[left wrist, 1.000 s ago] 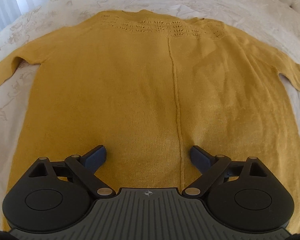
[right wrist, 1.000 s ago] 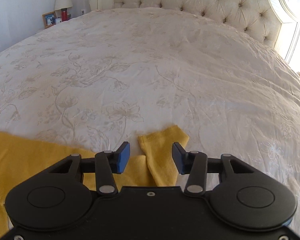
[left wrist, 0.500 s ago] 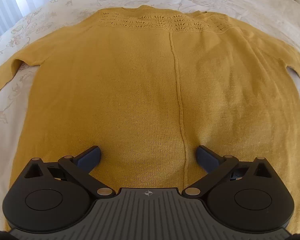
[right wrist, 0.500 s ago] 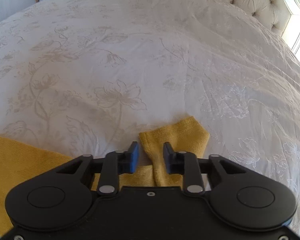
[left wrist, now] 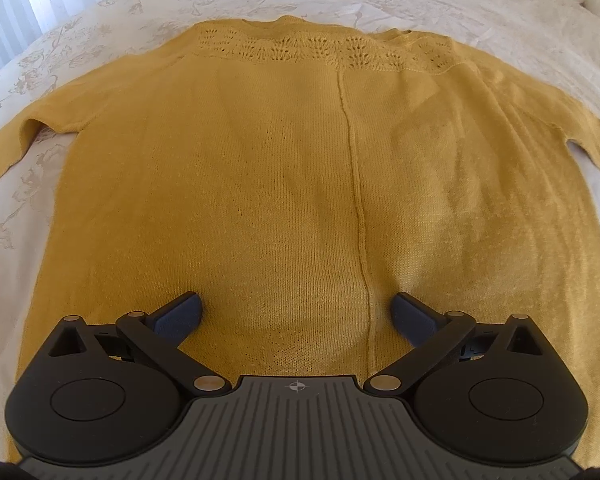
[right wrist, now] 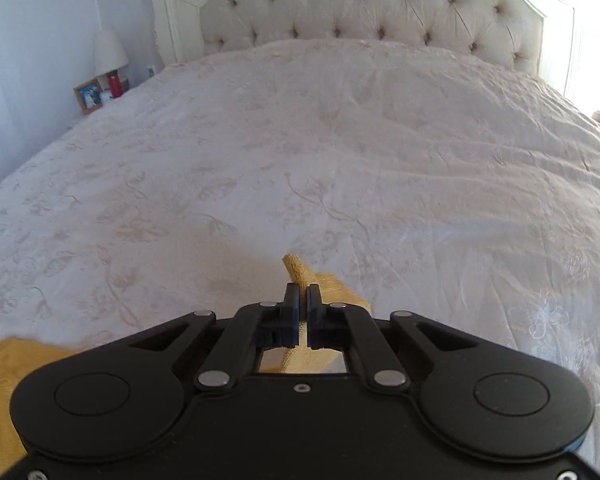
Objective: Fold small clothes
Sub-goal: 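Lift the sleeve and lay it across the sweater body, open right gripper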
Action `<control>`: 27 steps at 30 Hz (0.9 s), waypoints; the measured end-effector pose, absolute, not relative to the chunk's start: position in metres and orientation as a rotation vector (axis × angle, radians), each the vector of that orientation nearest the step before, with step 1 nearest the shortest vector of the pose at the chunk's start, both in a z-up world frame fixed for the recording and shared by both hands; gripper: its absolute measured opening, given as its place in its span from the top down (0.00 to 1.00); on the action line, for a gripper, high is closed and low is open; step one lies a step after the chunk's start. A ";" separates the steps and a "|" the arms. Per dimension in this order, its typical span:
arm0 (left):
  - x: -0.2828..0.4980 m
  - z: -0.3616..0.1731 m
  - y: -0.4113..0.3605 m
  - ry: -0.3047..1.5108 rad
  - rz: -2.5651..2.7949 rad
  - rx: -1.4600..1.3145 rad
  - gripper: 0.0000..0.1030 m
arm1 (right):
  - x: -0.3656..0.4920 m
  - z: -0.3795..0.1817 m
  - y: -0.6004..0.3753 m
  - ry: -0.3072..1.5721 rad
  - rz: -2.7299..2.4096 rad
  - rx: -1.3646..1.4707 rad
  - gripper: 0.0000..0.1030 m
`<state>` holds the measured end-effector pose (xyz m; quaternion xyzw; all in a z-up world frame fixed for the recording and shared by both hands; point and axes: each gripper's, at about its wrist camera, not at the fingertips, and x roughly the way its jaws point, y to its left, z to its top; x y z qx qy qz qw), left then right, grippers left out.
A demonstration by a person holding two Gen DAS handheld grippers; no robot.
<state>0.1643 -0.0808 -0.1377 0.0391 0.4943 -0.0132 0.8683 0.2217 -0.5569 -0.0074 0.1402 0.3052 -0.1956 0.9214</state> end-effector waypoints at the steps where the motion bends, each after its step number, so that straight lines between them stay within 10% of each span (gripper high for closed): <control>1: 0.164 -0.135 -0.077 1.037 -0.035 0.078 0.01 | 0.222 0.004 -0.547 0.607 -0.376 0.281 0.93; 13: 0.153 -0.086 -0.003 0.951 0.030 0.051 0.10 | 0.273 0.096 -0.341 0.434 0.121 0.237 0.93; 27: 0.135 -0.096 0.077 0.985 0.144 -0.008 0.10 | 0.313 -0.056 -0.121 0.716 0.445 0.109 0.85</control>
